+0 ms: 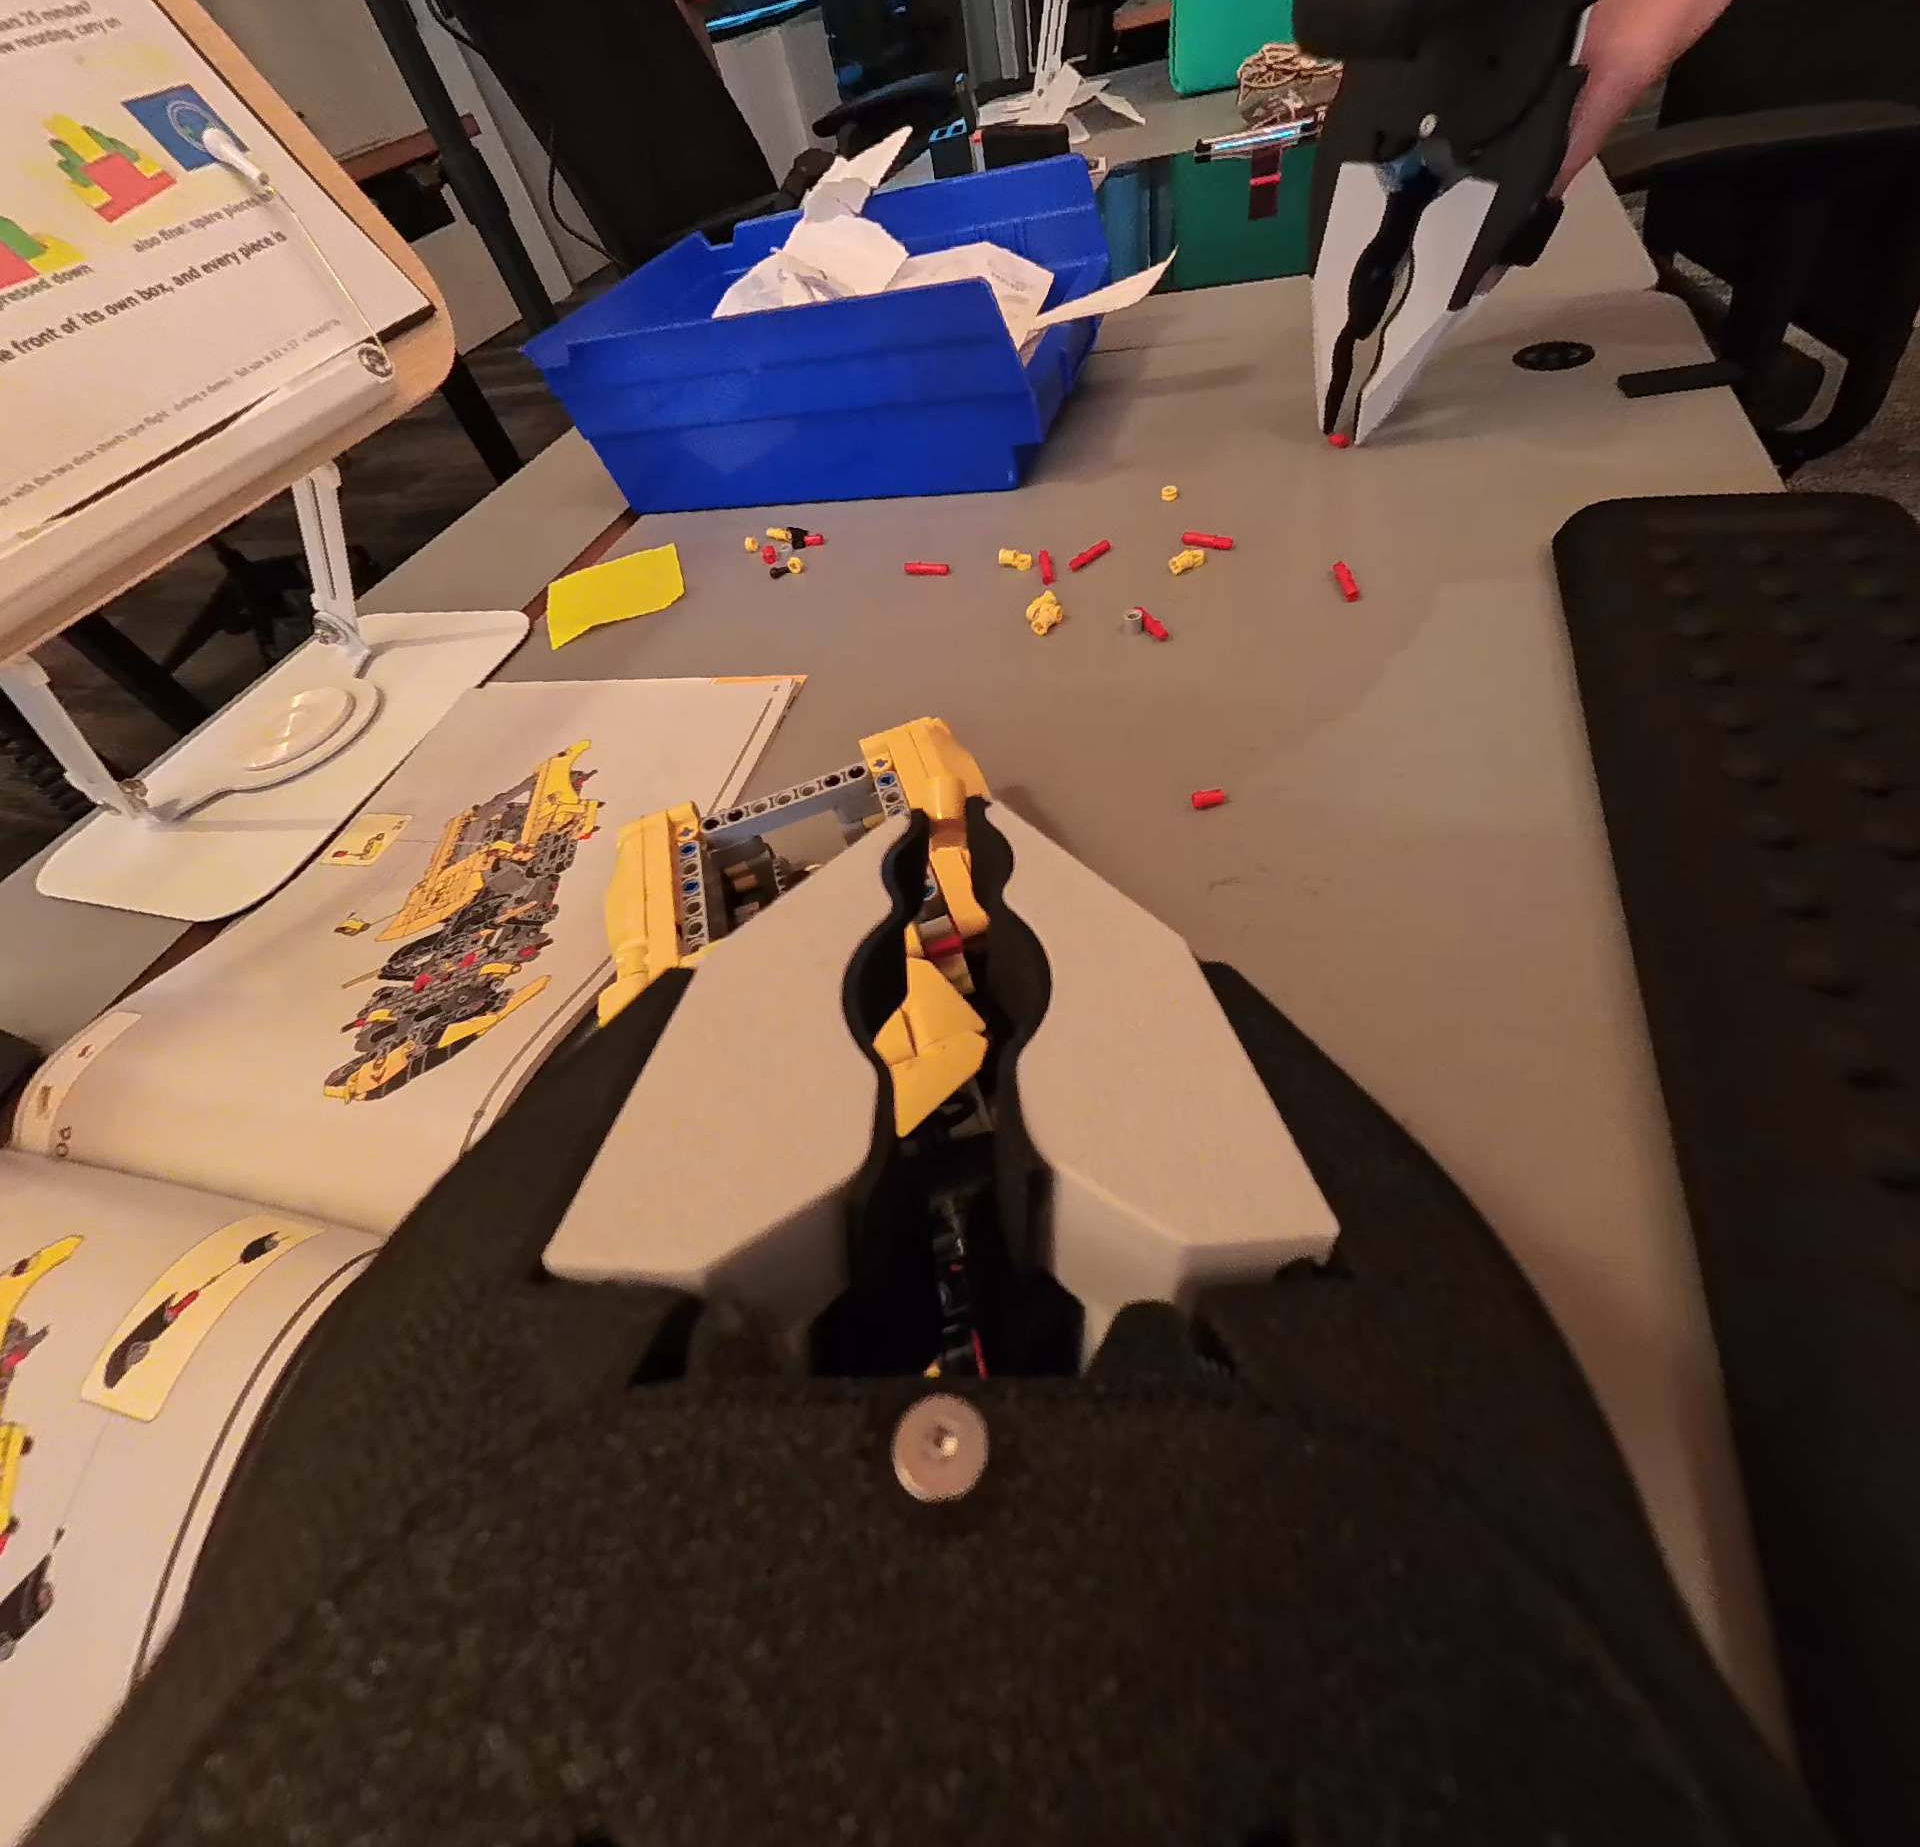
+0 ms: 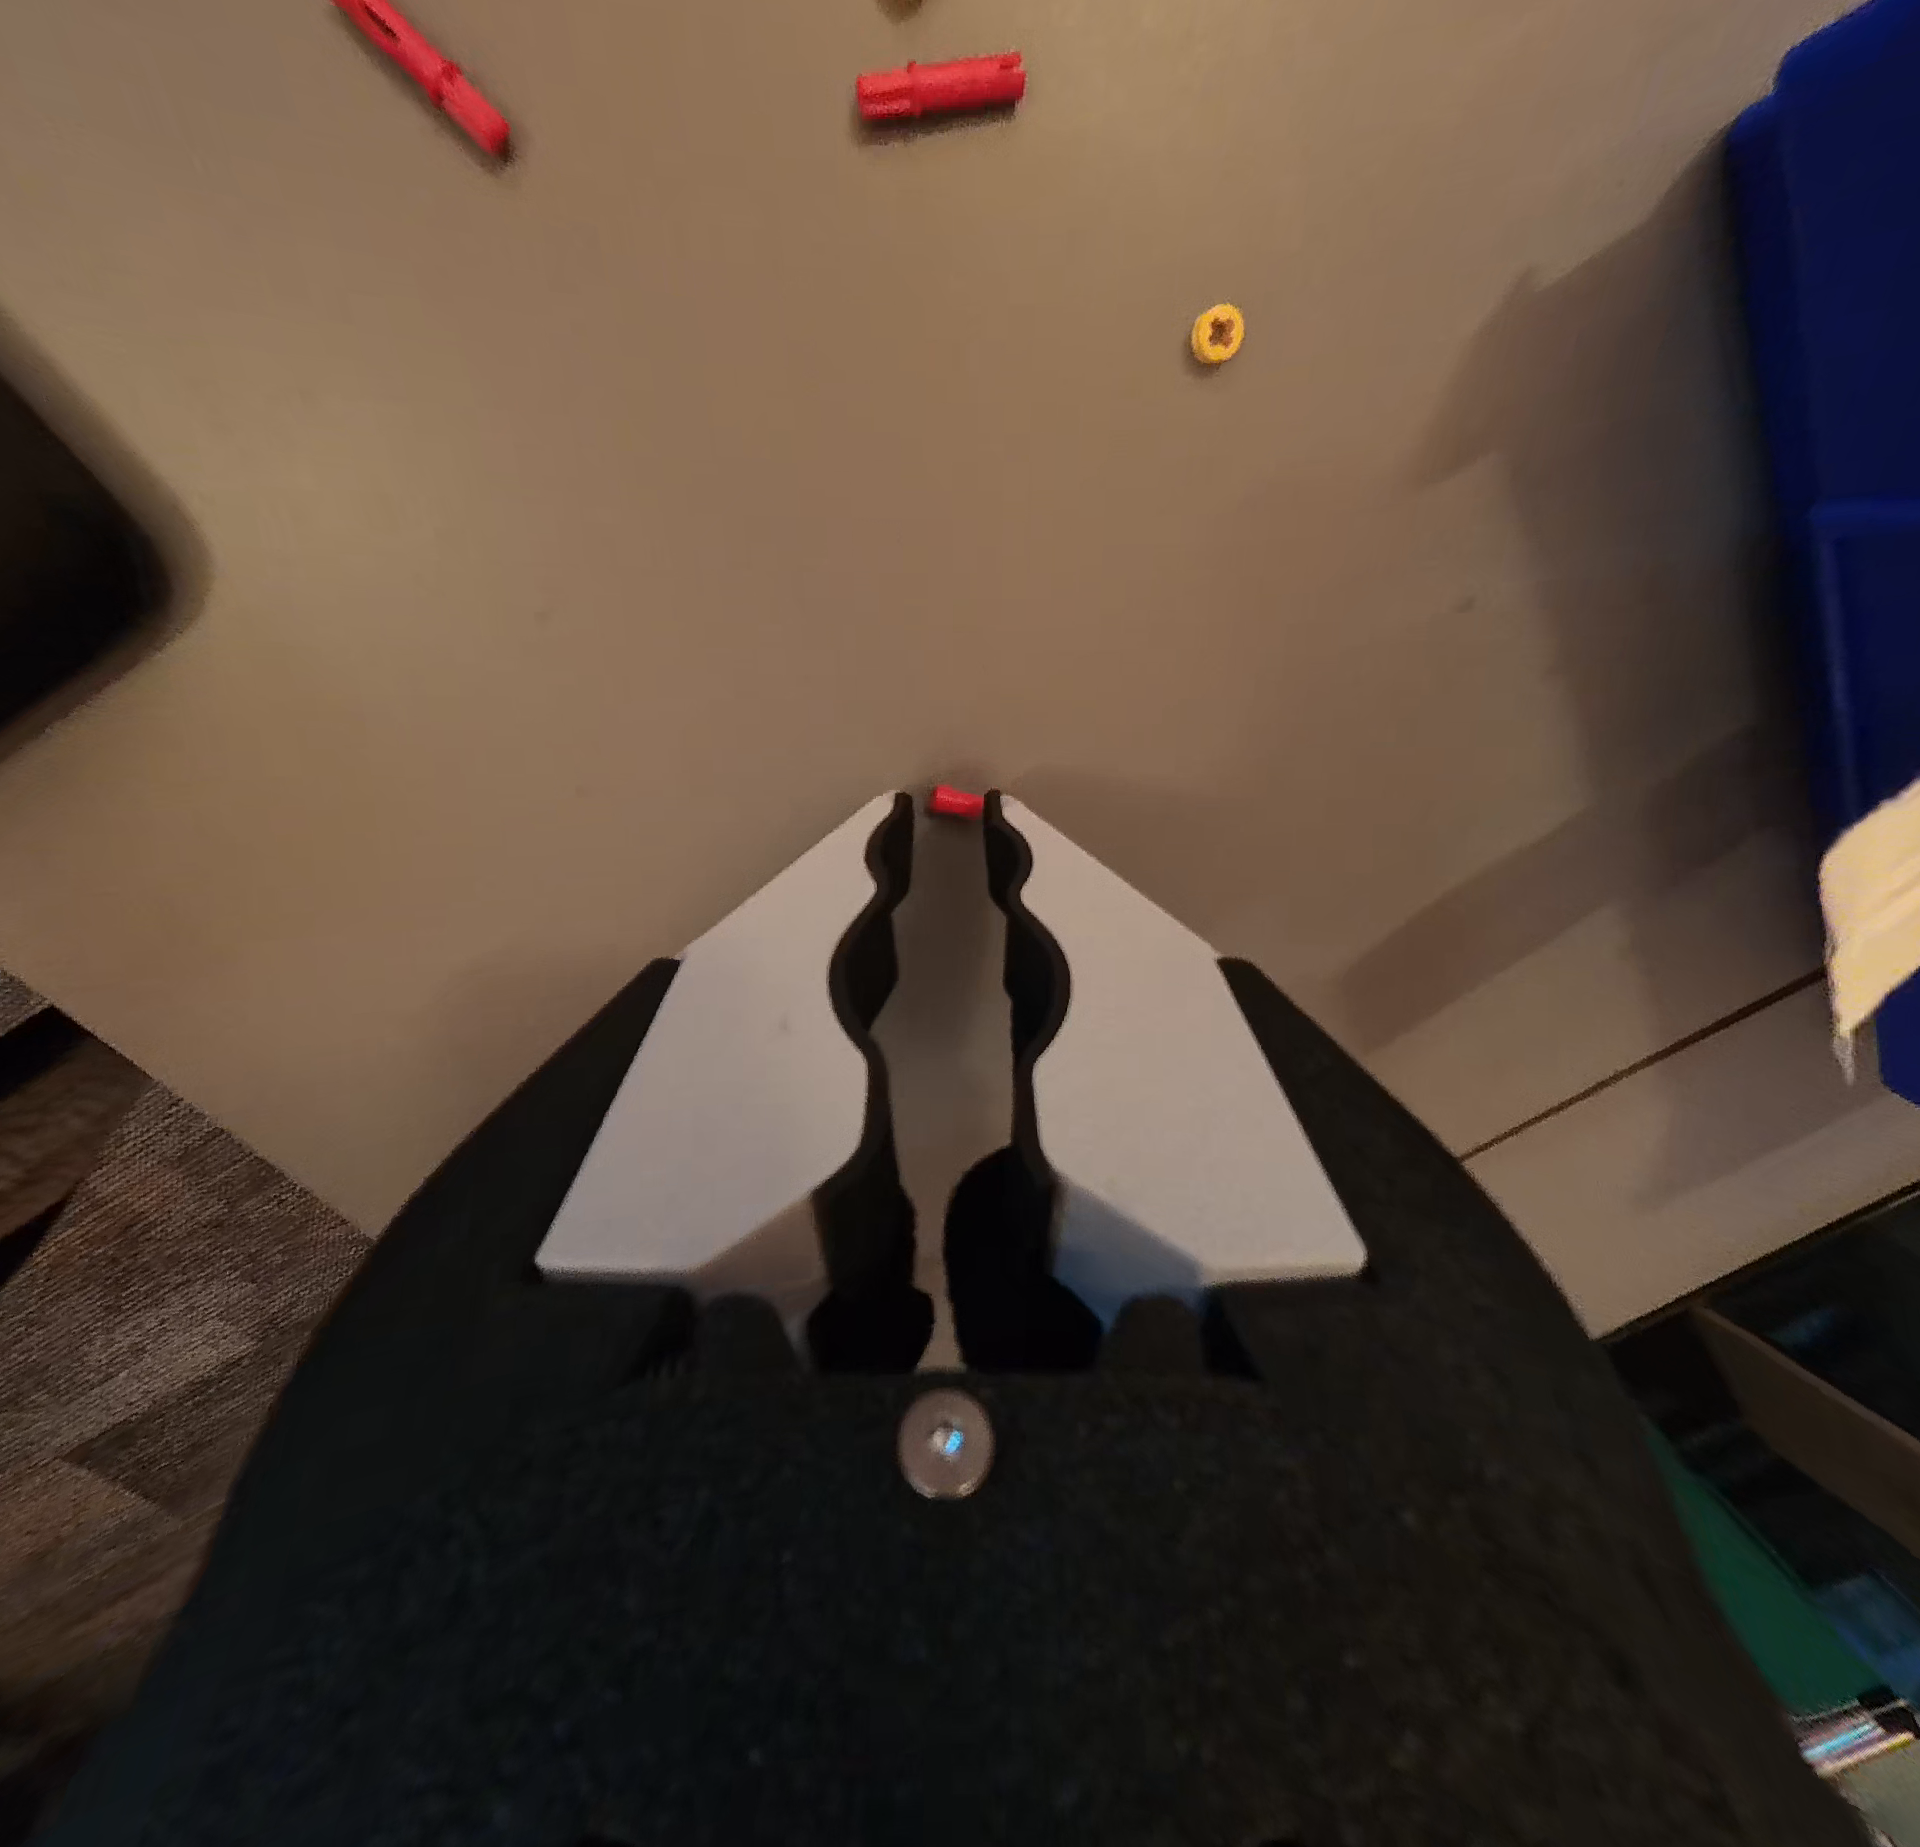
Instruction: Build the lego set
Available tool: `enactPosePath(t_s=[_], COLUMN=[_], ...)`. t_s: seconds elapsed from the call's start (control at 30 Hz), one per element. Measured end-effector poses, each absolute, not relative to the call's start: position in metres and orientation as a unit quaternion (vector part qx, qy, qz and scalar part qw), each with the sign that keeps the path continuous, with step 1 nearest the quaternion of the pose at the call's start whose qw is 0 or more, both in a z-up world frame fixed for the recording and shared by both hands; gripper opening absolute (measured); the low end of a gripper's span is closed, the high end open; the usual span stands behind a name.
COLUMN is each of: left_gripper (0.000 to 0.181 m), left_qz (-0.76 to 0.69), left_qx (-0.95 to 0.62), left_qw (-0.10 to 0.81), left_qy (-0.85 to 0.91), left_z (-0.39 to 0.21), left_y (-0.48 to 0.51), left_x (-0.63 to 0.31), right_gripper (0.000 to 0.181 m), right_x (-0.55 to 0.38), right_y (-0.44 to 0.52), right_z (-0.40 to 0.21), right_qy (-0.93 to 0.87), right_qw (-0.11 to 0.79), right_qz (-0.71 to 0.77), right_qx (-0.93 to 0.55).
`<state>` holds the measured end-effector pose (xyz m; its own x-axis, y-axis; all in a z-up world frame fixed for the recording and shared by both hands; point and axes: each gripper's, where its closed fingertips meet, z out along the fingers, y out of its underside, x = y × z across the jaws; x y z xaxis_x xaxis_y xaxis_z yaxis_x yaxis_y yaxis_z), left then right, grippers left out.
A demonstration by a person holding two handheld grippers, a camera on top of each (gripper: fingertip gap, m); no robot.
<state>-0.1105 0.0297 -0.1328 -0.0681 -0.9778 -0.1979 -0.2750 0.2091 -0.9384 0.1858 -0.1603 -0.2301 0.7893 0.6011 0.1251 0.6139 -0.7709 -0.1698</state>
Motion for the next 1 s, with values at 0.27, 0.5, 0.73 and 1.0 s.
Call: enactPosePath(t_s=[0.27,0.5,0.73,1.0], left_gripper=[0.007,0.007,0.007,0.007], left_qz=[-0.378,-0.376,-0.377,-0.473], left_qx=[-0.500,-0.500,-0.500,-0.454], left_qw=[0.463,0.462,0.462,0.471], left_qy=[0.626,0.629,0.628,0.590], left_z=[-0.133,-0.135,-0.134,-0.103], left_y=[0.029,0.028,0.028,0.006], left_x=[-0.110,-0.110,-0.110,-0.107], right_gripper=[0.013,0.011,0.005,0.004], right_x=[0.186,0.180,0.181,0.020], right_y=[-0.160,-0.164,-0.162,-0.054], right_z=[-0.229,-0.229,-0.233,-0.107], right_qy=[-0.320,-0.329,-0.329,-0.254], right_qw=[0.109,0.113,0.107,0.467], right_qz=[-0.036,-0.034,-0.028,0.215], right_qx=[-0.940,-0.937,-0.938,-0.819])
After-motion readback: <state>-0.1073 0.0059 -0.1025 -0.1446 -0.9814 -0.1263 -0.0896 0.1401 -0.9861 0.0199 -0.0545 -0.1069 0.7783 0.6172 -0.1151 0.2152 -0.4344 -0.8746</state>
